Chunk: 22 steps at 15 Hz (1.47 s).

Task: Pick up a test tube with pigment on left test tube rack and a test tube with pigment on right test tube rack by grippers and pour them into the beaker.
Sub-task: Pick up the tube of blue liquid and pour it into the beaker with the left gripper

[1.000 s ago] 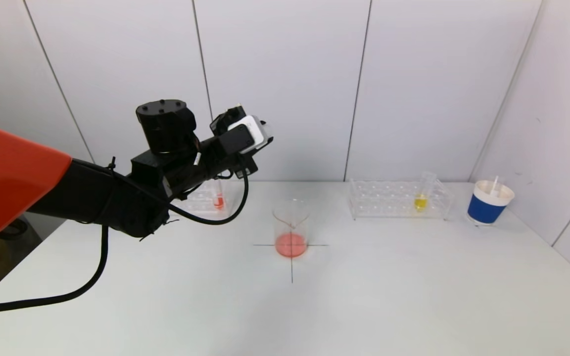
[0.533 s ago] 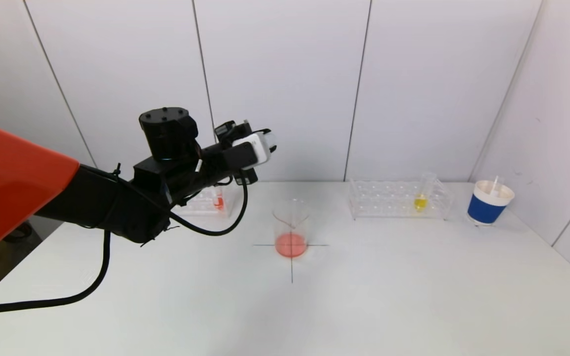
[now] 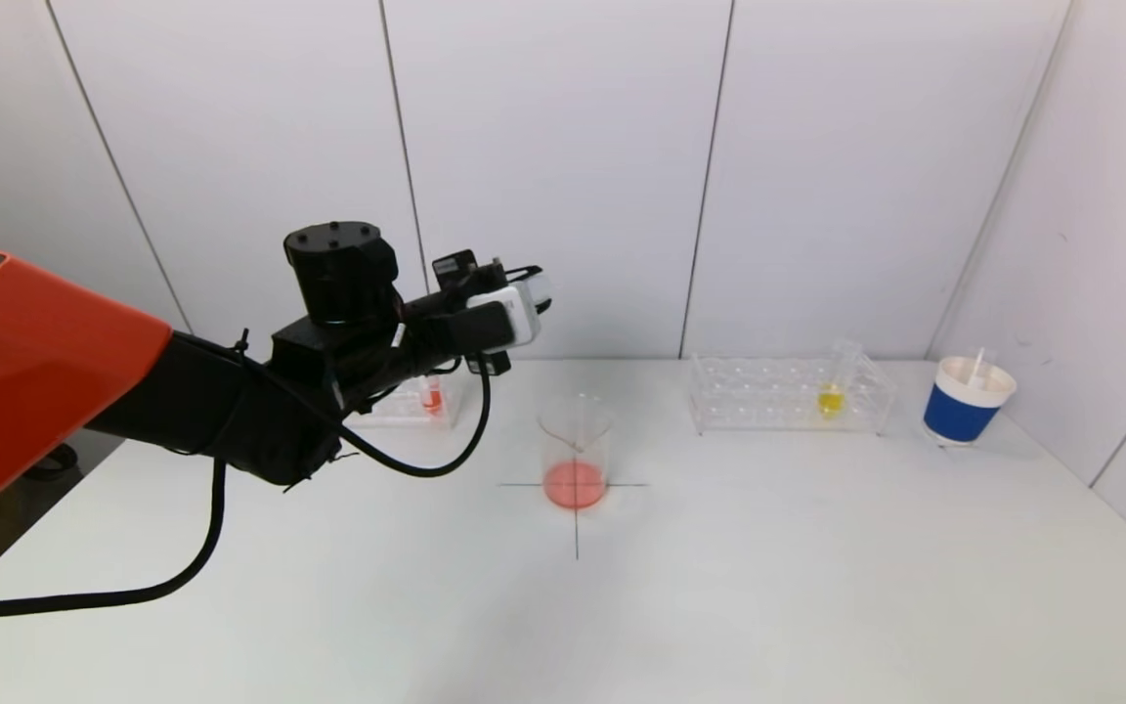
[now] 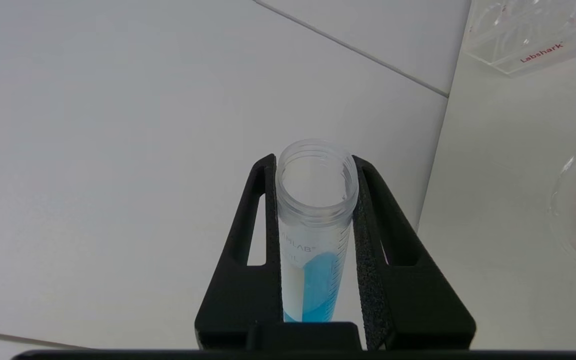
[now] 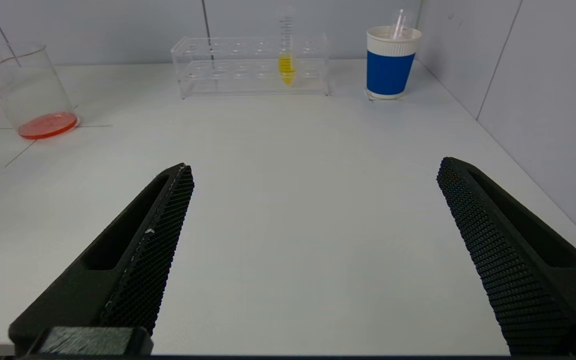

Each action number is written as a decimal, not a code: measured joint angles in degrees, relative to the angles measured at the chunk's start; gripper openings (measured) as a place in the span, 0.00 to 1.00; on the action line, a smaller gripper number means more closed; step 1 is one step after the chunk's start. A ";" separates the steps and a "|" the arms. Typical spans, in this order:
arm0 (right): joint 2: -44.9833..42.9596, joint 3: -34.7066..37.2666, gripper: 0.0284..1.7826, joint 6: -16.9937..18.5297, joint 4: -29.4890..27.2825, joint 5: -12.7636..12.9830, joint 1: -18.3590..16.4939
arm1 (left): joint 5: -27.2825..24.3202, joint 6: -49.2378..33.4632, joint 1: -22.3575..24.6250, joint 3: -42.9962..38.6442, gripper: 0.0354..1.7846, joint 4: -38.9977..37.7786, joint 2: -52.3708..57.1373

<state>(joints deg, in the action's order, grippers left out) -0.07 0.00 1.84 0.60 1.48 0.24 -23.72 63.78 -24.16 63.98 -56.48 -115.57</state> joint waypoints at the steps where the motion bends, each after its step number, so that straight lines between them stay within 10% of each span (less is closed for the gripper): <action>1: 0.00 0.00 0.99 0.00 0.00 0.00 0.00 | 0.00 0.02 0.00 -0.28 0.23 -0.66 -0.20; 22: 0.00 0.00 0.99 0.00 0.00 0.00 0.00 | -0.50 5.16 -0.98 -7.31 0.23 -12.51 -8.35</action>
<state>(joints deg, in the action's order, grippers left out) -0.07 0.00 1.84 0.60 1.48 0.24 -24.22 68.94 -25.14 56.66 -68.99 -123.92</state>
